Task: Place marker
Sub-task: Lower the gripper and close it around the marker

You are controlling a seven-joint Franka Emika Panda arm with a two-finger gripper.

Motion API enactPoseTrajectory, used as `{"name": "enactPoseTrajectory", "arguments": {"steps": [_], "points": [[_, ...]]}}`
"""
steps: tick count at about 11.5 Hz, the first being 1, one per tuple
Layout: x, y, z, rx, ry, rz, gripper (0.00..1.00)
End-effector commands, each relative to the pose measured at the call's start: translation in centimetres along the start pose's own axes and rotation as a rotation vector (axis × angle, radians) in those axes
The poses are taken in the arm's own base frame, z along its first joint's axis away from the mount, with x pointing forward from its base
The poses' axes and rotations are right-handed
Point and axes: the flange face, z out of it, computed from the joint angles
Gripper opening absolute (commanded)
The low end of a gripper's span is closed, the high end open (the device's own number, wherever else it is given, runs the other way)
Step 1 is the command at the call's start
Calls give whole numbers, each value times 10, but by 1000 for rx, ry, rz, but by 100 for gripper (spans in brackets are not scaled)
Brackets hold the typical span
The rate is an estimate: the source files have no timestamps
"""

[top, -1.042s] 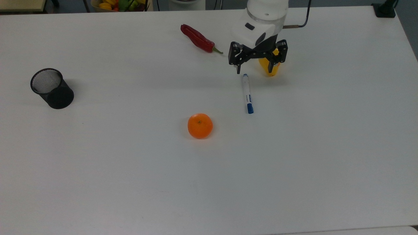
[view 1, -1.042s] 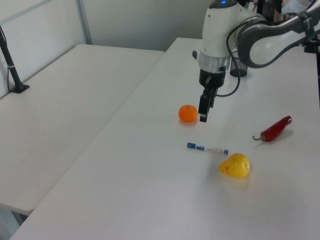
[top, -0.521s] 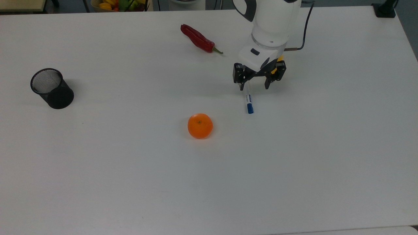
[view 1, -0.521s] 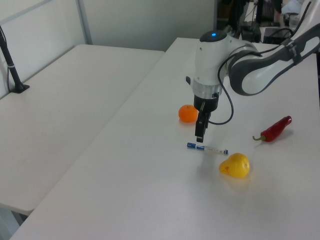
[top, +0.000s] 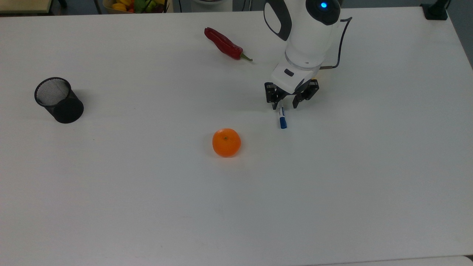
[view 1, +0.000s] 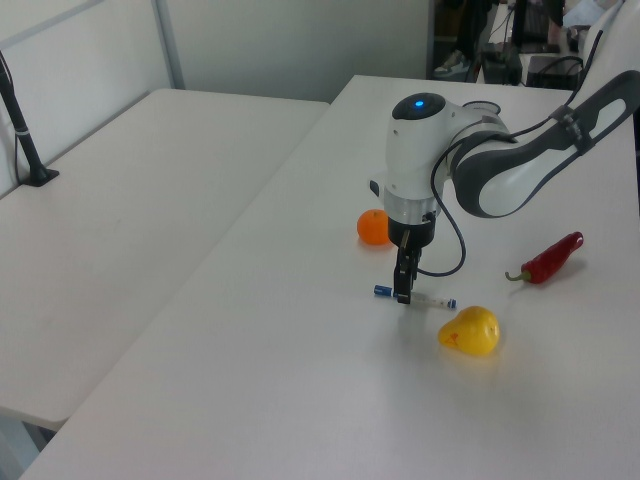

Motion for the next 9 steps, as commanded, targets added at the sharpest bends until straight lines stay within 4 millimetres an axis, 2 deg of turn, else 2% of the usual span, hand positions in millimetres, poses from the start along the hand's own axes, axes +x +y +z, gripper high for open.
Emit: {"name": "enactPoseTrajectory", "arguments": {"steps": [1,5,8,9], "points": [[-5,-1,12,-7,22,0,49],[-10,1,20,-11,4,1,30],[-9,2,19,-10,5,8,0],[-9,4,17,-10,8,12,0]]}}
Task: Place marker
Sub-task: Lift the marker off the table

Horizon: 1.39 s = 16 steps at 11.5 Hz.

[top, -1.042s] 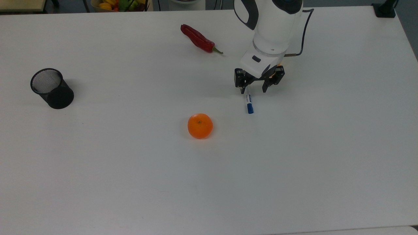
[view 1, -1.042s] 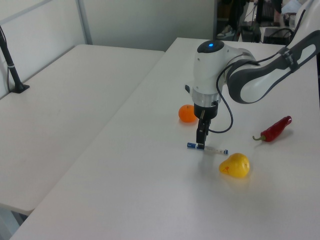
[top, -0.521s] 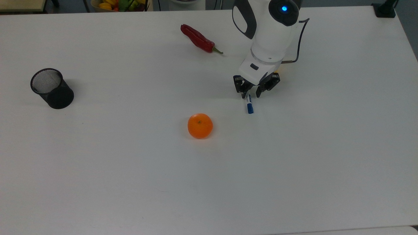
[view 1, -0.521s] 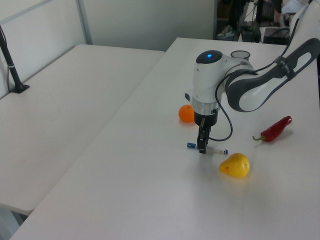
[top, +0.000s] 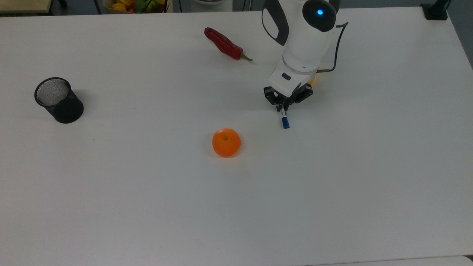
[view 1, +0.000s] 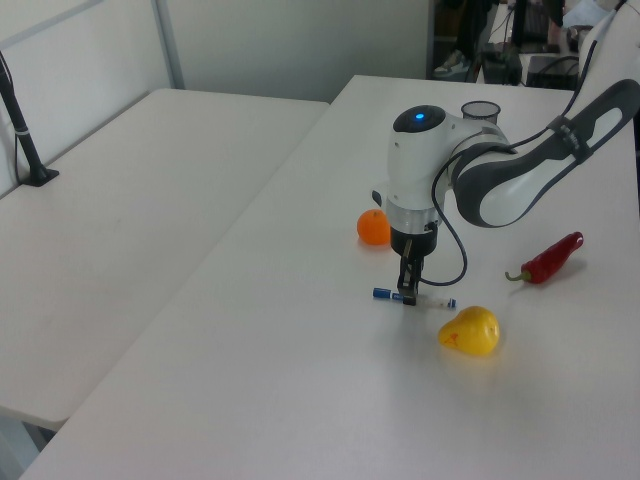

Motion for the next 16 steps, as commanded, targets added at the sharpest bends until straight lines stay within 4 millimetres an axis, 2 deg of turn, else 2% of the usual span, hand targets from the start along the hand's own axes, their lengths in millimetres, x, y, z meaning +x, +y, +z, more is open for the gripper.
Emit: {"name": "enactPoseTrajectory", "arguments": {"steps": [1,2,4,5,7,10,12,16], "points": [[-4,7,-1,-11,16,20,0],[-4,7,-6,-11,17,23,0],[-5,18,-32,-11,22,47,0],[-8,26,-51,-17,14,61,0],[-14,51,-104,-11,30,100,0],[-29,101,-173,35,25,108,0],[-50,133,-222,89,35,73,0],[-84,202,-286,160,68,74,0]]}}
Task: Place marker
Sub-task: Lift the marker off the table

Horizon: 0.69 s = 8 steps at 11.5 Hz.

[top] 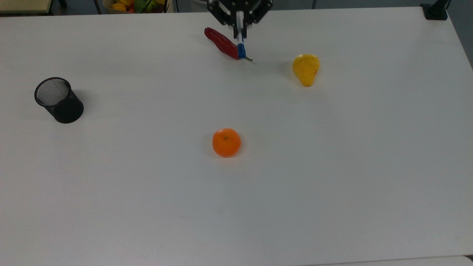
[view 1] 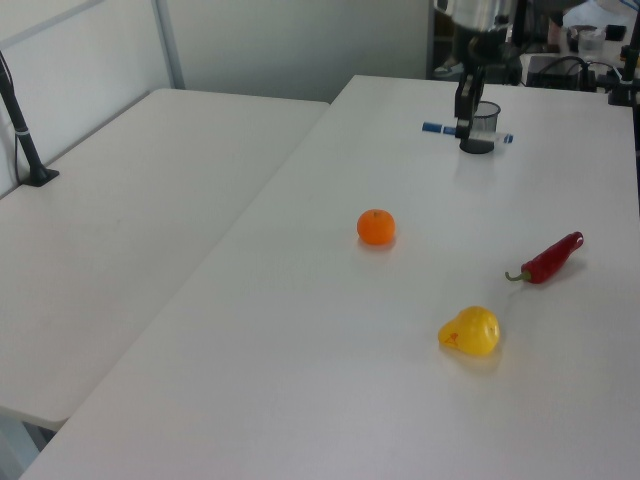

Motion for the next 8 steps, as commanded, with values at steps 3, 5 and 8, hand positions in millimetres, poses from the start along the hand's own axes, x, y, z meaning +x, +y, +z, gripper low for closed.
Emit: {"name": "enactPoseTrajectory", "arguments": {"steps": [3,5,8], "points": [[-27,84,-57,56,9,-3,0],[-30,121,-62,57,26,22,0],[-32,177,-65,37,72,70,0]]}}
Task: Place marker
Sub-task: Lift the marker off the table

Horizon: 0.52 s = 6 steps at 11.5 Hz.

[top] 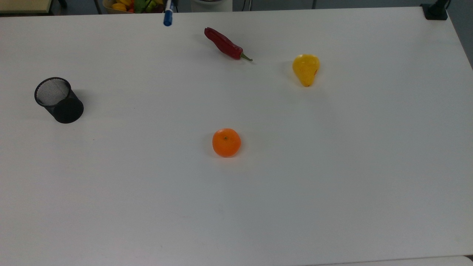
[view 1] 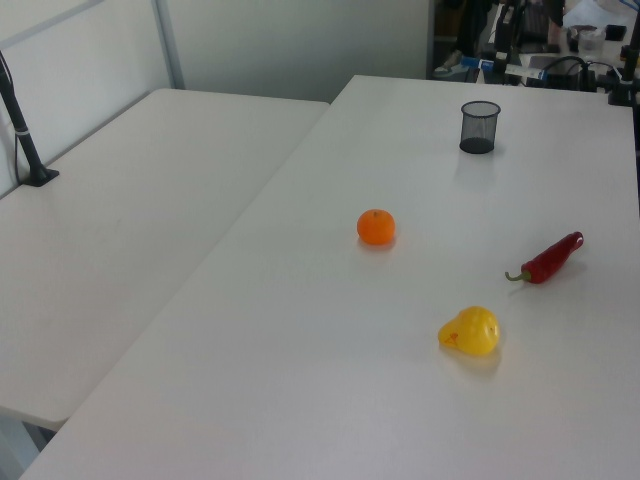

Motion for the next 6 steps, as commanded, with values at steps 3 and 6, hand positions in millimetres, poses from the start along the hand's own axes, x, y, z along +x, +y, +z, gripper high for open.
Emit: {"name": "enactPoseTrajectory", "arguments": {"steps": [3,6], "points": [[0,72,-8,-29,102,58,0],[8,120,16,-78,152,130,0]]}}
